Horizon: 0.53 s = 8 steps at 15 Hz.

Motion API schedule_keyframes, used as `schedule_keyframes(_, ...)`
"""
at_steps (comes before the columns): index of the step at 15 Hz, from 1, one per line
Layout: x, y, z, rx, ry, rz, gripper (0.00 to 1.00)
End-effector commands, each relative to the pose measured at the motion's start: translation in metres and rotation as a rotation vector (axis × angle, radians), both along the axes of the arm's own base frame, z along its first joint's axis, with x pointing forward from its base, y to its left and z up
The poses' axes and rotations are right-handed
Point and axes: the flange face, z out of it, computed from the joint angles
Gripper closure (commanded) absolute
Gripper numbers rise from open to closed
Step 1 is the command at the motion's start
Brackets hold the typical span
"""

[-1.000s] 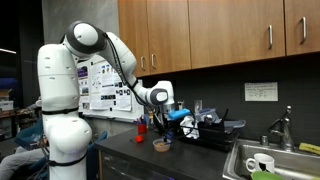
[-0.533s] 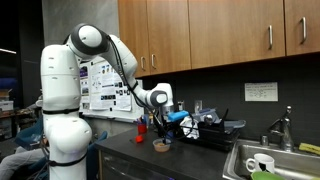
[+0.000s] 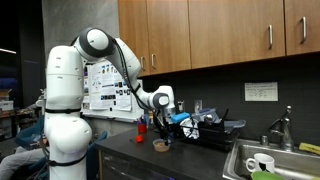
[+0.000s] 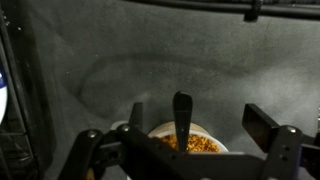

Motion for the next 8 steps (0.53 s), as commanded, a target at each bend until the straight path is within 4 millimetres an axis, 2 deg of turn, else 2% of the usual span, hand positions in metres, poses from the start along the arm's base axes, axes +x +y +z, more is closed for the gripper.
schedule_keyframes(1, 0.0126, -0.0057, -0.0012, -0.026, -0.007, 0.056, 0.0)
schedule_keyframes(2, 0.0145, -0.0062, -0.0022, -0.029, -0.005, 0.065, 0.0)
schedule_keyframes(3, 0.0159, -0.0071, -0.0035, -0.029, -0.005, 0.075, 0.15)
schedule_keyframes(4, 0.0172, -0.0074, -0.0046, -0.027, -0.002, 0.085, 0.26)
schedule_keyframes(7, 0.0198, -0.0083, -0.0074, -0.023, -0.002, 0.106, 0.46)
schedule_keyframes(8, 0.02, -0.0085, -0.0081, -0.023, -0.001, 0.111, 0.55)
